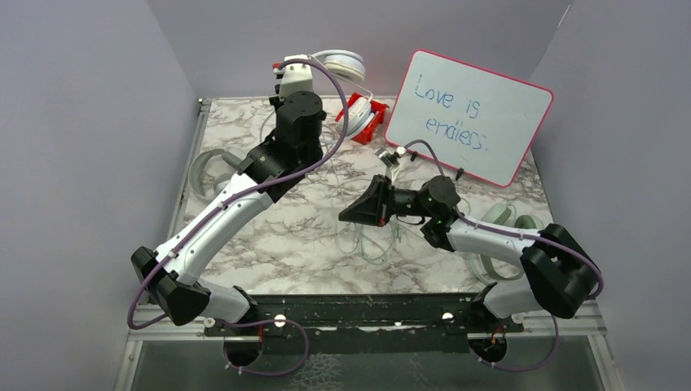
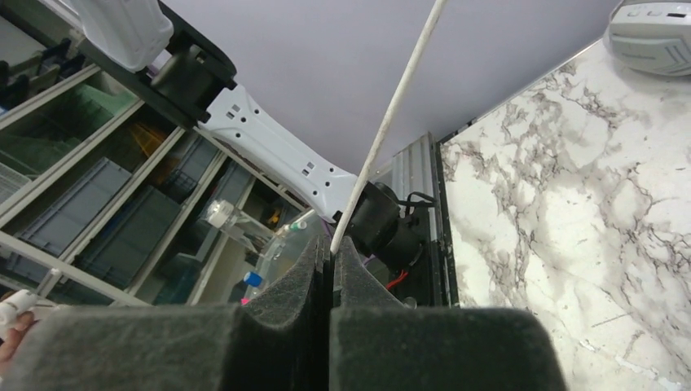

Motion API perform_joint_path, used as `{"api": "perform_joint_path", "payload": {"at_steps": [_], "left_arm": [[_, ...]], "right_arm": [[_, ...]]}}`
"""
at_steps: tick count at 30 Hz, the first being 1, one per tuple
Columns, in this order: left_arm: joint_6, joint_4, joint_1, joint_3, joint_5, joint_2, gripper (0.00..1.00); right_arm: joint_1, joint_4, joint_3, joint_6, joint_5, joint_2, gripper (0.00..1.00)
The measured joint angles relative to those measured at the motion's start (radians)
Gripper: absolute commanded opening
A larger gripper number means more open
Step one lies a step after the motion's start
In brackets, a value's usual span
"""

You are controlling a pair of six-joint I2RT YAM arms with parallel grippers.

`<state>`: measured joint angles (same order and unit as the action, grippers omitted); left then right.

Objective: Wrap the headphones
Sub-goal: Wrap the headphones cable around the headphones.

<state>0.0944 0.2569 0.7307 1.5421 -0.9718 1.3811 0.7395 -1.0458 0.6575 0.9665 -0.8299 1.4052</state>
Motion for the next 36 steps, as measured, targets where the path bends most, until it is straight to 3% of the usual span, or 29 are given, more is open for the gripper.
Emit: {"api": "perform_joint_path", "payload": {"at_steps": [4, 6, 8, 10, 13, 18, 30, 36], "left_arm": [[-0.001, 0.002, 0.000, 0.000, 0.001, 0.000, 0.00], [-0.001, 0.006, 0.000, 0.000, 0.003, 0.000, 0.00], [-0.001, 0.011, 0.000, 0.001, 0.004, 0.000, 0.00], [-0.002, 0.020, 0.000, 0.001, 0.012, 0.000, 0.00], [-0.004, 0.020, -0.001, 0.002, 0.019, 0.000, 0.00], [-0.001, -0.001, -0.037, 0.015, 0.013, 0.000, 0.00], [-0.008, 0.001, -0.042, 0.021, 0.015, 0.000, 0.00], [-0.040, 0.000, -0.045, 0.008, 0.043, -0.002, 0.00]], "right_arm": [[0.008, 0.026, -0.026, -0.018, 0.021, -0.031, 0.07], [0.011, 0.039, -0.039, -0.027, 0.036, -0.060, 0.01], [0.018, 0.047, -0.052, -0.034, 0.056, -0.088, 0.01], [0.026, 0.057, -0.067, -0.041, 0.077, -0.117, 0.12], [0.040, 0.086, -0.086, -0.052, 0.097, -0.158, 0.14], [0.080, 0.125, -0.115, -0.064, 0.086, -0.200, 0.01], [0.101, 0.145, -0.135, -0.072, 0.100, -0.226, 0.01], [0.105, 0.371, -0.116, -0.169, 0.174, -0.401, 0.00]]}}
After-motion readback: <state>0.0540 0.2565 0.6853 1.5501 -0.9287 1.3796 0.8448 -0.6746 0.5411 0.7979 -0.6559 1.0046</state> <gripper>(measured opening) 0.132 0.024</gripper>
